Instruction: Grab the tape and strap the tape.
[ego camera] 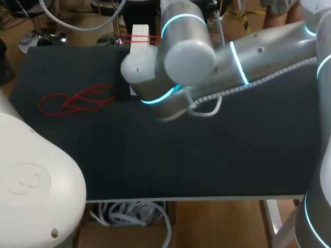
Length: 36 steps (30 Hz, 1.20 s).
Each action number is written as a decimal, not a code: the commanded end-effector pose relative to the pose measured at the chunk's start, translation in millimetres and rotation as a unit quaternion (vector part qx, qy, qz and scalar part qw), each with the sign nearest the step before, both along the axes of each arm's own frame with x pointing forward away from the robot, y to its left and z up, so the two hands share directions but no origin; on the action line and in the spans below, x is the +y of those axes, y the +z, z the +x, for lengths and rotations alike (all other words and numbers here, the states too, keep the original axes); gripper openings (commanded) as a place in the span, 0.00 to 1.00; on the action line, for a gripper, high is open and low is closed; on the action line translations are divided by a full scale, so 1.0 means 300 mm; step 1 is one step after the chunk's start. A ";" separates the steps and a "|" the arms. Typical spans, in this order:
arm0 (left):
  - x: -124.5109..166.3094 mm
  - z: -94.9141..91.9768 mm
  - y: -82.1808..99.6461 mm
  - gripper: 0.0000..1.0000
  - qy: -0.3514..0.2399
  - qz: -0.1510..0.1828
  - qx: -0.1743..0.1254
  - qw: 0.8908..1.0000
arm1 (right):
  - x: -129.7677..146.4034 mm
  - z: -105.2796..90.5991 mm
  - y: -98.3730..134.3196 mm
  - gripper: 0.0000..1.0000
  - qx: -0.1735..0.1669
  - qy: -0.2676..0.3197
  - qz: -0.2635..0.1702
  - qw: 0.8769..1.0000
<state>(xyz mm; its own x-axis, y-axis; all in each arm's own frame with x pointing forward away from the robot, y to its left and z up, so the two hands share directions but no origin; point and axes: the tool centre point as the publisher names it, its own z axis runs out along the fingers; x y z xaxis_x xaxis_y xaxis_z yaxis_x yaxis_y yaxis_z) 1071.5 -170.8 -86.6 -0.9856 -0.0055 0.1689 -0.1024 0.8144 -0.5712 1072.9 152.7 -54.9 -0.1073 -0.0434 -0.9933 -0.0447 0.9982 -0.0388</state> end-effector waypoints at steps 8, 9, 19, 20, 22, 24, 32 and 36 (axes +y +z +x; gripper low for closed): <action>-0.001 -0.001 0.003 0.00 0.000 0.002 0.000 1.000 | 0.004 -0.017 -0.037 0.00 -0.008 0.024 -0.018 1.000; -0.001 -0.001 0.003 0.00 0.000 0.002 0.000 1.000 | 0.009 -0.017 -0.037 0.00 -0.007 0.023 -0.019 1.000; -0.001 -0.001 0.003 0.00 0.000 0.002 0.000 1.000 | 0.041 -0.015 -0.039 0.00 -0.008 0.021 -0.025 0.999; -0.001 -0.001 0.003 0.00 0.000 0.002 0.000 1.000 | 0.044 -0.015 -0.040 0.00 -0.008 0.020 -0.026 0.999; -0.001 -0.001 0.003 0.00 0.000 0.002 0.000 1.000 | 0.051 -0.014 -0.042 0.00 -0.007 0.019 -0.028 0.999; -0.001 -0.001 0.003 0.00 0.000 0.002 0.000 1.000 | 0.058 -0.012 -0.043 0.00 -0.007 0.018 -0.029 0.999; -0.001 -0.001 0.003 0.00 0.000 0.002 0.000 1.000 | 0.089 -0.018 -0.053 0.00 -0.008 0.018 -0.033 0.999; -0.001 -0.001 0.003 0.00 0.000 0.002 0.000 1.000 | 0.098 -0.021 -0.057 0.00 -0.009 0.019 -0.036 0.999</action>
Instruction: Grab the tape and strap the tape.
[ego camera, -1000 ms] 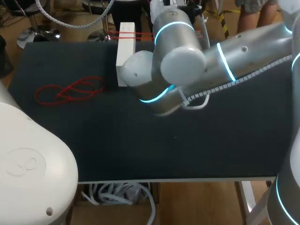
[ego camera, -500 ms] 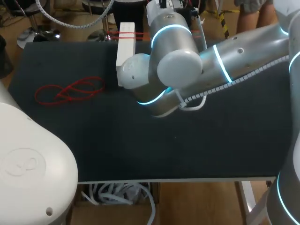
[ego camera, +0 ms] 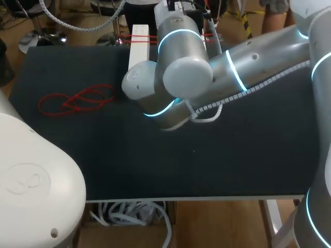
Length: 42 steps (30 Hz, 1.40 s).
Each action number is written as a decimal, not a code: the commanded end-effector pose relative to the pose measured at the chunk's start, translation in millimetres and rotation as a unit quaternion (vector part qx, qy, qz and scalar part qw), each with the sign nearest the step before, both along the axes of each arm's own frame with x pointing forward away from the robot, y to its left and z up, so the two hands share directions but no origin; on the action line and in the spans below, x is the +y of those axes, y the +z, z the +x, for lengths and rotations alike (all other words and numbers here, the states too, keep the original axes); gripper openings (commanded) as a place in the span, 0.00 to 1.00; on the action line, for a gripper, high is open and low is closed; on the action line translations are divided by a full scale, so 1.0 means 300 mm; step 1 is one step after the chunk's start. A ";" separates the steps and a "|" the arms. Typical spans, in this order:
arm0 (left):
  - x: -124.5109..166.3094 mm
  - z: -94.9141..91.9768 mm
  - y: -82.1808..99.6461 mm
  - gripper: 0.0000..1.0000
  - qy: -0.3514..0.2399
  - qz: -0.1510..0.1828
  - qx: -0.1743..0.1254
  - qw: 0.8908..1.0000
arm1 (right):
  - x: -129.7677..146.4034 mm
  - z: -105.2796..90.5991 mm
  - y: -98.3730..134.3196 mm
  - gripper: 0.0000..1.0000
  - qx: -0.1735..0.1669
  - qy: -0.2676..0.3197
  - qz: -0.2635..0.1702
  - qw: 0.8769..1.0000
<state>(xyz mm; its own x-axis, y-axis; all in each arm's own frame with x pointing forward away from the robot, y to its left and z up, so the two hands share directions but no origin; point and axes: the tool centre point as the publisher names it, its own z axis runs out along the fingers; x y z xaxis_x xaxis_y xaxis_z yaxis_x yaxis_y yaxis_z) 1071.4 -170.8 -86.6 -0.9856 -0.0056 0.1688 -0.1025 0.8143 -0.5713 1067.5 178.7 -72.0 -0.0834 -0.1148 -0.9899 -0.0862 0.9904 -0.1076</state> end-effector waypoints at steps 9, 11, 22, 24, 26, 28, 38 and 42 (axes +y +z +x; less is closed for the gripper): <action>-0.001 -0.001 0.004 0.00 0.000 0.002 0.000 1.000 | 0.025 0.005 -0.005 0.00 0.000 -0.006 -0.006 1.000; -0.001 -0.001 0.004 0.00 0.000 0.002 0.000 1.000 | 0.029 0.007 -0.007 0.00 0.000 -0.007 -0.008 1.000; -0.001 -0.001 0.004 0.00 0.000 0.002 0.000 1.000 | 0.060 0.007 -0.009 0.00 0.005 -0.013 -0.007 1.000; -0.001 -0.001 0.004 0.00 0.000 0.002 0.000 1.000 | 0.068 0.004 -0.010 0.00 0.005 -0.013 -0.009 1.000; -0.001 -0.001 0.004 0.00 0.000 0.002 0.000 1.000 | 0.075 0.003 -0.011 0.00 0.005 -0.014 -0.011 1.000; -0.001 -0.001 0.004 0.00 0.000 0.002 0.000 1.000 | 0.083 0.004 -0.010 0.00 0.006 -0.016 -0.011 1.000; -0.001 -0.001 0.004 0.00 0.000 0.002 0.000 1.000 | 0.130 0.003 -0.005 0.00 0.010 -0.029 -0.008 0.999; -0.001 -0.001 0.004 0.00 0.000 0.002 0.000 1.000 | 0.149 0.003 -0.001 0.00 0.010 -0.033 -0.005 0.999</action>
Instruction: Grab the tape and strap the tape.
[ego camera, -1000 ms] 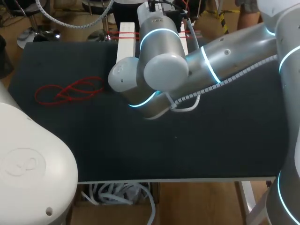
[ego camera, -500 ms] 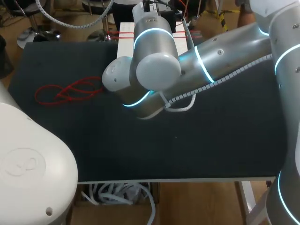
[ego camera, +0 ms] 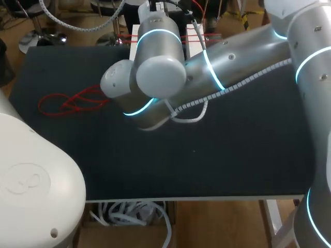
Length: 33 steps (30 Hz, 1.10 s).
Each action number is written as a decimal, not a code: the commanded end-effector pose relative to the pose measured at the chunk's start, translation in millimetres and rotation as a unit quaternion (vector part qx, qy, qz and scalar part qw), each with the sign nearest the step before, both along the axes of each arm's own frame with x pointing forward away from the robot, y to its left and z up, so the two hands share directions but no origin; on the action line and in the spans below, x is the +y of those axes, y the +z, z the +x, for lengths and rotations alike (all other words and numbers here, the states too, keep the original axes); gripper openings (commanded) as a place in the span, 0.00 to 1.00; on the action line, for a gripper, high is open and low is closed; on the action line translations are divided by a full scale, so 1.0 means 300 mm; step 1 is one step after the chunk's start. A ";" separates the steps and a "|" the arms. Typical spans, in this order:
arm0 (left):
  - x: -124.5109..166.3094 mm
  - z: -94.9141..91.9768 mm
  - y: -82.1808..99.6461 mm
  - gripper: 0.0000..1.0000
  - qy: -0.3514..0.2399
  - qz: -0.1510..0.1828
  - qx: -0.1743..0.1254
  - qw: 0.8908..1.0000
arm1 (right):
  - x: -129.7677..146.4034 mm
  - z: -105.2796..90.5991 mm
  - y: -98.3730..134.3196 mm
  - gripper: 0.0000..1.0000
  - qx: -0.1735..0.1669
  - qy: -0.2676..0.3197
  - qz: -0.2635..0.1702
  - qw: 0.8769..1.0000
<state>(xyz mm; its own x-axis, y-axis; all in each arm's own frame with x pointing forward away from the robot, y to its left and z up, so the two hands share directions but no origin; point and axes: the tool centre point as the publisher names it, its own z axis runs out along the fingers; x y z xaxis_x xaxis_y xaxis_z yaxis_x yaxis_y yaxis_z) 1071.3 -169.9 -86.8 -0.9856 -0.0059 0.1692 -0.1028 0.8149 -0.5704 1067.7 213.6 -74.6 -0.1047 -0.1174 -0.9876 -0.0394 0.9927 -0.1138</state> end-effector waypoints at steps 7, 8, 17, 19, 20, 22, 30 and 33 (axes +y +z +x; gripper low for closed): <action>-0.004 -0.001 0.004 0.00 0.000 0.002 0.000 1.000 | 0.053 0.009 0.005 0.00 0.002 -0.016 -0.004 1.000; -0.004 -0.001 0.004 0.00 0.000 0.002 0.000 1.000 | 0.056 0.010 0.005 0.00 0.002 -0.017 -0.004 1.000; -0.004 -0.001 0.004 0.00 0.000 0.002 0.000 1.000 | 0.061 0.013 0.001 0.00 0.000 -0.017 -0.007 1.000; -0.004 -0.001 0.004 0.00 0.000 0.002 0.000 1.000 | 0.053 0.008 0.002 0.00 0.000 -0.012 -0.008 1.000; -0.004 -0.001 0.004 0.00 0.000 0.002 0.000 1.000 | 0.048 0.005 0.003 0.00 0.003 -0.008 -0.004 1.000; -0.004 -0.001 0.004 0.00 0.000 0.002 0.000 1.000 | 0.034 -0.003 0.009 0.00 0.003 -0.001 0.004 1.000; -0.004 -0.001 0.004 0.00 0.000 0.002 0.000 1.000 | -0.075 -0.090 0.035 0.46 0.011 0.059 0.017 0.998; -0.004 -0.001 0.004 0.00 0.000 0.002 0.000 1.000 | -0.114 -0.132 0.035 0.96 0.010 0.085 0.014 0.996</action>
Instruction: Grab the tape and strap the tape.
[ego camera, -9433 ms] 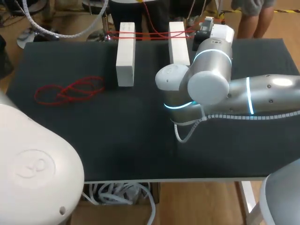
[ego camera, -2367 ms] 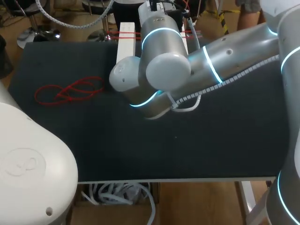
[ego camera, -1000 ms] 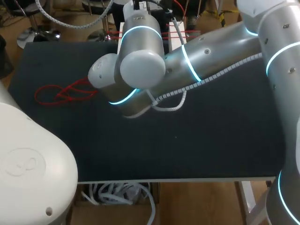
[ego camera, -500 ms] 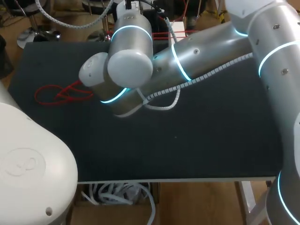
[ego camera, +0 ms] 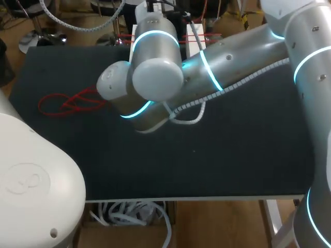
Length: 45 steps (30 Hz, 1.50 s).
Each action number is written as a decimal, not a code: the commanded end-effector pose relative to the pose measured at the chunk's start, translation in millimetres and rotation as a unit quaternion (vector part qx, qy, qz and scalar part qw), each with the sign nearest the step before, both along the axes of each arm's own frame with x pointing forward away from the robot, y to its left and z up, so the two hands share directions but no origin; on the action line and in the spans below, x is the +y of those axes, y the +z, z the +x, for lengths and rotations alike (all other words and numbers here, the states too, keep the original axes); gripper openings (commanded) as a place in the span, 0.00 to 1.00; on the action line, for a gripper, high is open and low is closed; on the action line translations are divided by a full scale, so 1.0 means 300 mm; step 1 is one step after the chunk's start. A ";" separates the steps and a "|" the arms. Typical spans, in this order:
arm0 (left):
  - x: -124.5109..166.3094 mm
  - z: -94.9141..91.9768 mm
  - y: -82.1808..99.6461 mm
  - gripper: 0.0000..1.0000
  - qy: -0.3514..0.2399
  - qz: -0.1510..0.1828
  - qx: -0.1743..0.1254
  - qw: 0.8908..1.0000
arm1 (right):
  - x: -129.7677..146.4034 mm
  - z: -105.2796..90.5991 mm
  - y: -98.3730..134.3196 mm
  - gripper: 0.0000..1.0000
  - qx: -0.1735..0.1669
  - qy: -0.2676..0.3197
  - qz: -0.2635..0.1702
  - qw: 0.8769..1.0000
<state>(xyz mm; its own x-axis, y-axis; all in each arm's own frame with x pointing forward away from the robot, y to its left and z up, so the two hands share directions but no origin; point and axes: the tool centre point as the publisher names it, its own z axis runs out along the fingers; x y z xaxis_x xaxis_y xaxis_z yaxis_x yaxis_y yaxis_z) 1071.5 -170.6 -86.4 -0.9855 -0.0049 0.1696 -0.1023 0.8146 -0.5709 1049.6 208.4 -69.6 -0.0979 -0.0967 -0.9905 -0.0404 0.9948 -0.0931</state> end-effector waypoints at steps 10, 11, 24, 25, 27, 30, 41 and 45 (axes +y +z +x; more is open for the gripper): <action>0.121 -0.080 -0.051 0.00 0.019 0.015 0.010 1.000 | -0.128 -0.101 0.013 1.00 0.011 0.100 -0.001 0.995; 0.162 -0.098 -0.068 0.00 0.017 0.024 0.014 0.999 | -0.128 -0.101 0.013 1.00 0.011 0.100 -0.001 0.995; 0.584 -0.238 -0.244 0.00 -0.027 0.092 0.001 0.995 | -0.128 -0.101 0.013 1.00 0.011 0.100 -0.001 0.995; 0.617 -0.245 -0.255 0.00 -0.035 0.095 0.001 0.995 | -0.128 -0.101 0.013 1.00 0.011 0.100 -0.001 0.995; 0.689 -0.254 -0.272 0.00 -0.045 0.097 0.009 0.994 | -0.128 -0.101 0.013 1.00 0.011 0.100 -0.001 0.995; 0.784 -0.253 -0.288 0.00 -0.057 0.100 0.017 0.993 | -0.128 -0.101 0.013 1.00 0.011 0.100 -0.001 0.995; 0.991 -0.228 -0.323 0.68 -0.062 0.095 0.026 0.993 | -0.128 -0.101 0.013 1.00 0.011 0.100 -0.001 0.995; 0.991 -0.228 -0.323 1.00 -0.062 0.095 0.026 0.993 | -0.128 -0.101 0.013 1.00 0.011 0.100 -0.001 0.995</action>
<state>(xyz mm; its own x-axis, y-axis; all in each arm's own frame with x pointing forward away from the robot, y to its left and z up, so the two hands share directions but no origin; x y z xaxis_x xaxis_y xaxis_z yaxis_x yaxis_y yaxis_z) 1000.8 125.3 -181.7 -0.9719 0.0773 0.2224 -0.0187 0.9162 -0.4003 1019.1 171.9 -68.5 -0.0917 -0.1139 -0.9892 -0.2354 0.9678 -0.0896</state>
